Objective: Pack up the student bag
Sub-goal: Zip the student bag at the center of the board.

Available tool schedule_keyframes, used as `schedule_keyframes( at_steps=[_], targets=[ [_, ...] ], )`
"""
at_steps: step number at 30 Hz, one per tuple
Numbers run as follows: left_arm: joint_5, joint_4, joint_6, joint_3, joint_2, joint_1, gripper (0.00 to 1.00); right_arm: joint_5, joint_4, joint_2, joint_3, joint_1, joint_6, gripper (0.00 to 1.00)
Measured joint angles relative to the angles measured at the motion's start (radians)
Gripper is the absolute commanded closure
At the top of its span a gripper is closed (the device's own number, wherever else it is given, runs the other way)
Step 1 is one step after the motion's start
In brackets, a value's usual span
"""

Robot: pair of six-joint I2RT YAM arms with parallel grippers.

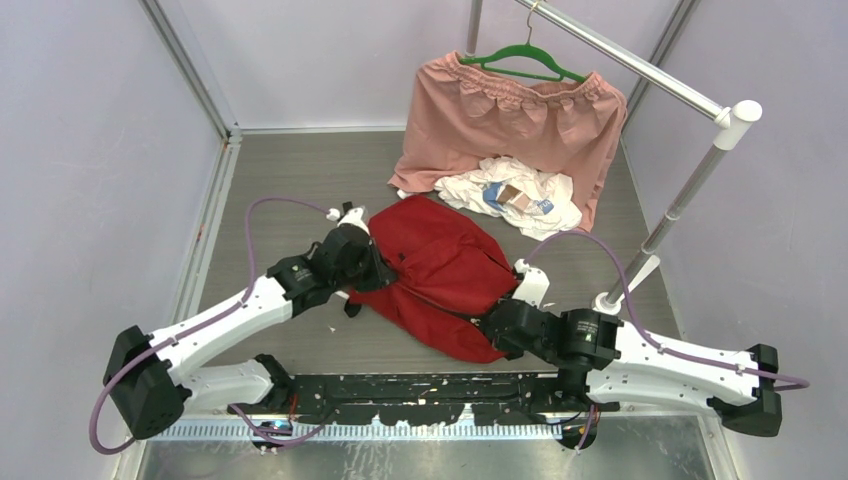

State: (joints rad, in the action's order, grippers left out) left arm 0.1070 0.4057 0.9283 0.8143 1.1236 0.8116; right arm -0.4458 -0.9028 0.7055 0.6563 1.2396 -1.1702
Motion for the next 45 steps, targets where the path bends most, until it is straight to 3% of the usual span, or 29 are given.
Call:
schedule_keyframes(
  at_steps=[3, 7, 10, 13, 14, 15, 16, 17, 18, 20, 25, 28, 30, 36, 40, 45],
  targets=[
    [-0.034, 0.025, -0.028, 0.028, 0.0, -0.046, 1.0, 0.002, -0.005, -0.004, 0.0, 0.0, -0.017, 0.99],
    [-0.124, 0.024, -0.073, 0.044, 0.011, -0.195, 1.0, -0.005, -0.014, -0.023, 0.001, 0.0, -0.038, 0.99],
    [-0.253, 0.015, -0.089, 0.046, 0.049, -0.314, 1.0, -0.026, 0.002, -0.025, 0.022, 0.0, -0.045, 0.99],
    [-0.337, 0.012, -0.104, 0.048, 0.078, -0.357, 1.0, -0.044, 0.0, -0.027, 0.05, 0.0, -0.051, 0.99],
    [-0.353, 0.01, -0.106, 0.05, 0.082, -0.359, 0.97, -0.049, -0.004, -0.029, 0.053, 0.0, -0.051, 0.99],
    [-0.363, 0.01, -0.111, 0.054, 0.083, -0.355, 0.86, -0.054, -0.011, -0.034, 0.053, 0.0, -0.048, 0.99],
    [-0.363, 0.013, -0.119, 0.059, 0.082, -0.346, 0.67, -0.057, -0.015, -0.037, 0.053, 0.0, -0.043, 0.99],
    [-0.336, 0.022, -0.127, 0.07, 0.08, -0.314, 0.49, -0.063, -0.022, -0.039, 0.054, 0.0, -0.038, 0.99],
    [-0.302, 0.026, -0.144, 0.08, 0.074, -0.285, 0.39, -0.069, -0.034, -0.038, 0.056, 0.0, -0.031, 0.99],
    [-0.172, 0.035, -0.16, 0.103, 0.047, -0.177, 0.35, -0.084, -0.058, -0.029, 0.064, 0.0, -0.013, 0.99],
    [-0.01, 0.032, -0.179, 0.151, -0.039, 0.119, 0.38, -0.122, -0.066, 0.018, 0.105, 0.0, 0.042, 0.99],
    [0.035, 0.009, -0.2, 0.129, -0.08, 0.212, 0.51, -0.134, -0.061, 0.047, 0.126, 0.0, 0.066, 0.99],
    [0.041, -0.046, -0.239, 0.082, -0.099, 0.266, 0.52, -0.138, -0.061, 0.047, 0.126, 0.0, 0.073, 0.99],
    [0.029, -0.255, -0.577, -0.112, -0.099, 0.494, 0.53, -0.14, -0.061, 0.032, 0.126, 0.0, 0.077, 0.99],
    [0.029, -0.307, -0.79, -0.128, -0.07, 0.514, 0.61, -0.141, -0.074, 0.019, 0.126, 0.0, 0.072, 0.99],
    [0.032, -0.4, -0.977, -0.128, -0.027, 0.51, 0.48, -0.141, -0.091, -0.005, 0.126, 0.0, 0.064, 0.99]
  ],
)
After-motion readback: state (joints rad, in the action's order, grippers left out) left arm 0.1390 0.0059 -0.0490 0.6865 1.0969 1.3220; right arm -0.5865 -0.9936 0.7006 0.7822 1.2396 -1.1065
